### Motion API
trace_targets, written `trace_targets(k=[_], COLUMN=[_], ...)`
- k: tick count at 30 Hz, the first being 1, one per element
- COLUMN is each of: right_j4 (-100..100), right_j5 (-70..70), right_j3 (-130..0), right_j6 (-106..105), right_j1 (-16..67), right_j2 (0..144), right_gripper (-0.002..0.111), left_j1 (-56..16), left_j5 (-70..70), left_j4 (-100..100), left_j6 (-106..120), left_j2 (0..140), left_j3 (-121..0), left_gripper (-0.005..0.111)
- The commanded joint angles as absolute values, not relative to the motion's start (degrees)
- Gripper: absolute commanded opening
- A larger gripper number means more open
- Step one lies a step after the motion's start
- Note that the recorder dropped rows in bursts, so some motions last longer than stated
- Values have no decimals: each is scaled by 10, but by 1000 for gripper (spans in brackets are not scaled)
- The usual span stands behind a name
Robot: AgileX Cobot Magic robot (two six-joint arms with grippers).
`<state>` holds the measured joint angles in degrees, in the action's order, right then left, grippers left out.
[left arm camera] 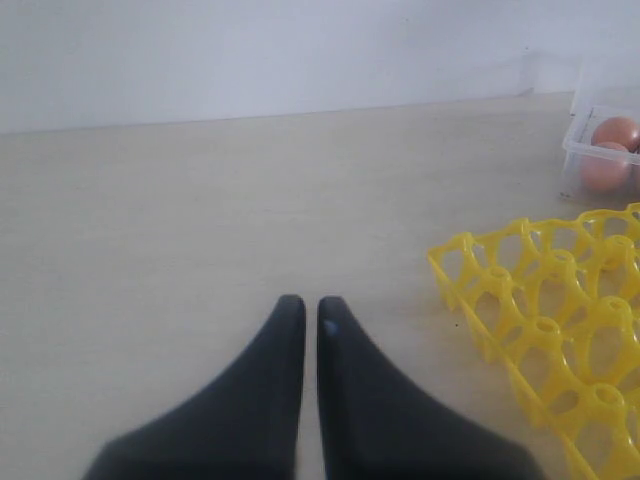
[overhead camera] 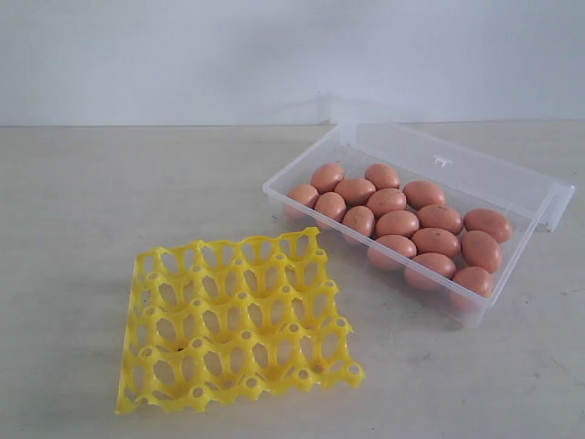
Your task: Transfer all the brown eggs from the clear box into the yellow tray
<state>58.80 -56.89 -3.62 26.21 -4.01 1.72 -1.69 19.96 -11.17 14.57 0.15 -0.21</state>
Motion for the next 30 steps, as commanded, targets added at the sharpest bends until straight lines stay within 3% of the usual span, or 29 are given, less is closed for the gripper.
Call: trace_targets(k=[1, 6, 10, 13, 16, 18, 20, 28, 30], right_j4=[673, 470, 312, 278, 276, 253, 246, 250, 250], right_j5=[-700, -564, -327, -78, 380, 586, 700, 700, 689], right_j3=[-149, -309, -465, -587, -782, -867, -926, -933, -933], right_j6=[166, -194, -410, -450, -379, -349, -329, -418, -486], right_j1=[-40, -40, -40, -40, -40, -40, -40, -40, -40], right_j2=[93, 266, 450, 580, 796, 907, 997, 1085, 1087], right_gripper=[0, 0, 0, 0, 0, 0, 0, 0, 8], left_j1=[-19, -19, -19, -19, -19, -19, -19, -19, -19], left_j5=[195, 195, 195, 195, 195, 195, 195, 195, 195], left_j4=[-111, -111, -111, -111, -111, -111, -111, -111, -111], left_j6=[146, 146, 146, 146, 146, 146, 146, 146, 146], left_j2=[0, 0, 0, 0, 0, 0, 0, 0, 0], left_j3=[0, 0, 0, 0, 0, 0, 0, 0, 0], left_gripper=[4, 4, 4, 4, 4, 4, 4, 4, 4])
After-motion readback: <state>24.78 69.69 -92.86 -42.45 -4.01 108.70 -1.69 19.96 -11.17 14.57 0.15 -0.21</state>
